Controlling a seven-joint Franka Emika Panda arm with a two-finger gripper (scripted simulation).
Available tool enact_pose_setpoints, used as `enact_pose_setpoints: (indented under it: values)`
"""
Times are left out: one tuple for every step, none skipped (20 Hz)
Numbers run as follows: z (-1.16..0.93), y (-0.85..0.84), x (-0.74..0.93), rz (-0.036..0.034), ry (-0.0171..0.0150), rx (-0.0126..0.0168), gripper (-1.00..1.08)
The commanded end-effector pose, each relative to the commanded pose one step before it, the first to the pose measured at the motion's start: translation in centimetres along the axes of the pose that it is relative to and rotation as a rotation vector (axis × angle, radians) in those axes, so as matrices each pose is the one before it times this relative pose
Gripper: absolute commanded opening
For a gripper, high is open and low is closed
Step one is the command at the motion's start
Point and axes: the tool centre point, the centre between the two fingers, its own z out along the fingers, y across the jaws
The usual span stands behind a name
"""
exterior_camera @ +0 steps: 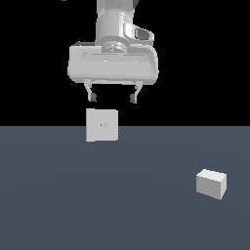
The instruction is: Plug the charger into the wall socket.
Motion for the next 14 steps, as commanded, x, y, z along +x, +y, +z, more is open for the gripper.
enact_pose_setpoints:
  values:
    - [0.0,0.001,0.0,0.0,0.0,0.0,1.0]
    - [0.014,0.027,-0.003,0.00119,0.00011,-0.00006,1.0]
    - [0.043,0.081,-0.01,0.00357,0.00031,-0.00013,1.0]
    - [0.07,0.145,-0.017,0.00611,0.00052,-0.00023,1.0]
    - [0.099,0.195,-0.024,0.00842,0.00072,-0.00032,1.0]
    - [0.127,0.253,-0.031,0.01087,0.00093,-0.00041,1.0]
    - [0.155,0.31,-0.039,0.01331,0.00114,-0.0005,1.0]
    - [0.184,0.366,-0.046,0.01574,0.00135,-0.00059,1.0]
    - [0.212,0.423,-0.054,0.01819,0.00156,-0.00068,1.0]
    - [0.241,0.48,-0.062,0.02065,0.00177,-0.00077,1.0]
    - [0.27,0.538,-0.071,0.02313,0.00198,-0.00087,1.0]
    - [0.299,0.595,-0.08,0.02561,0.00219,-0.00096,1.0]
    - [0.328,0.653,-0.089,0.02811,0.00241,-0.00105,1.0]
    - [0.357,0.712,-0.098,0.03063,0.00262,-0.00114,1.0]
